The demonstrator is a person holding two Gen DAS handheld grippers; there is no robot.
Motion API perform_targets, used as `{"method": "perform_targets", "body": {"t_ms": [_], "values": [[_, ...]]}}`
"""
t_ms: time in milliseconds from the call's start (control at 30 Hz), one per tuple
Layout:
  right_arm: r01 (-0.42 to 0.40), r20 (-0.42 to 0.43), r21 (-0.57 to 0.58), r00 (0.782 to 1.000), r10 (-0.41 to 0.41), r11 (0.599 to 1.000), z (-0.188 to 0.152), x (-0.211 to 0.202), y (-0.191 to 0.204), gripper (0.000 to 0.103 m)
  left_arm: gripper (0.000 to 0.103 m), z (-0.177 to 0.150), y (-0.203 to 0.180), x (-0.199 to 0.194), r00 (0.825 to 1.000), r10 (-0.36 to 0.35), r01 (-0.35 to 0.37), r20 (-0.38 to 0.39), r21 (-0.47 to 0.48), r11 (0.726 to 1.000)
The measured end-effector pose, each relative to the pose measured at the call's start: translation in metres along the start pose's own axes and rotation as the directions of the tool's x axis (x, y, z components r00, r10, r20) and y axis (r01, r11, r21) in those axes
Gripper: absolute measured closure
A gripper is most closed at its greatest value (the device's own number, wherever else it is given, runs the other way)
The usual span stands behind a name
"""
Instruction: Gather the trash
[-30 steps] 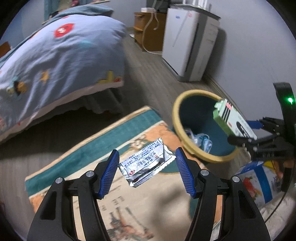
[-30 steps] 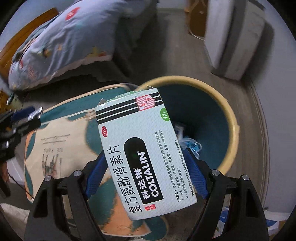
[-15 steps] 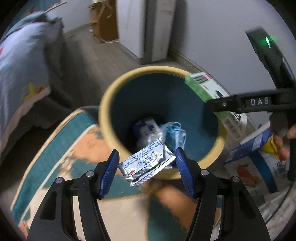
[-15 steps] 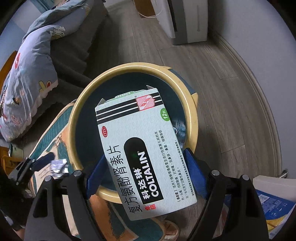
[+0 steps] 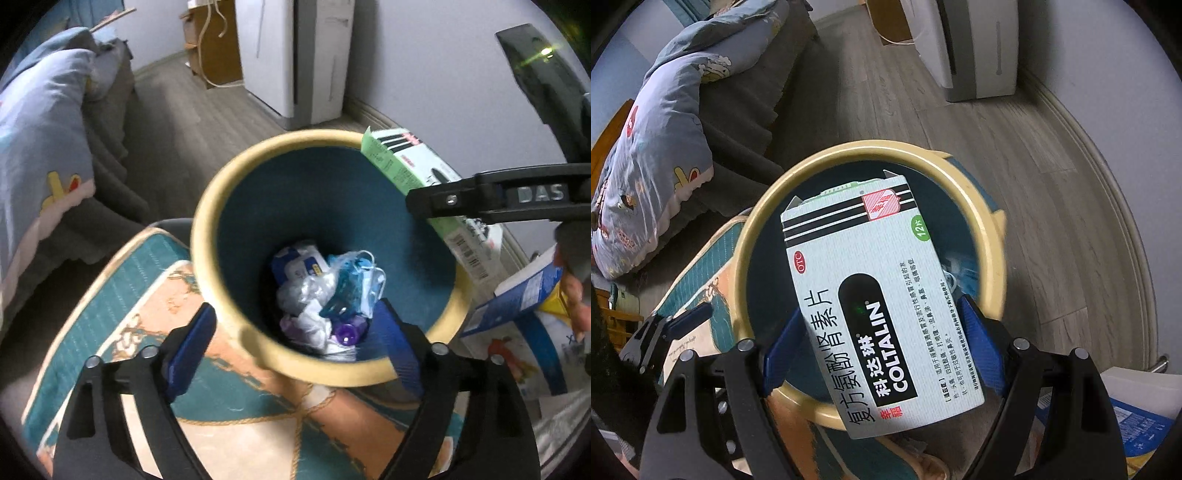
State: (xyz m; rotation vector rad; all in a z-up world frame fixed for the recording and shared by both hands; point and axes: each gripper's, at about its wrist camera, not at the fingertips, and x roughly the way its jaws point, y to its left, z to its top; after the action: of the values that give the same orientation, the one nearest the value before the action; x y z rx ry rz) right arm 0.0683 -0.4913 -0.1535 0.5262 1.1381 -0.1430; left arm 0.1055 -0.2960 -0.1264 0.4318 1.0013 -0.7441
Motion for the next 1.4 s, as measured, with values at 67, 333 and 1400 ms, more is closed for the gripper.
{"method": "perform_targets", "body": {"t_ms": [67, 333, 1400], "values": [[0.006, 0.006, -0.01, 1.0, -0.006, 1.0, 0.003, 0.003, 0.007, 0.023, 0.014, -0.001, 0.007, -0.007, 1.0, 0.009, -0.009, 0.014, -0.01, 1.0], [0.014, 0.023, -0.023, 1.0, -0.014, 1.0, 0.009, 0.005, 0.027, 0.008, 0.01, -0.014, 0.032, -0.03, 0.999, 0.043, -0.042, 0.026, -0.04, 0.998], [0.129, 0.328, -0.049, 0.939, -0.106, 0.99, -0.105, -0.173, 0.028, 0.006, 0.005, -0.048, -0.008, -0.174, 0.962, 0.138, -0.08, 0.234, -0.243, 0.967]]}}
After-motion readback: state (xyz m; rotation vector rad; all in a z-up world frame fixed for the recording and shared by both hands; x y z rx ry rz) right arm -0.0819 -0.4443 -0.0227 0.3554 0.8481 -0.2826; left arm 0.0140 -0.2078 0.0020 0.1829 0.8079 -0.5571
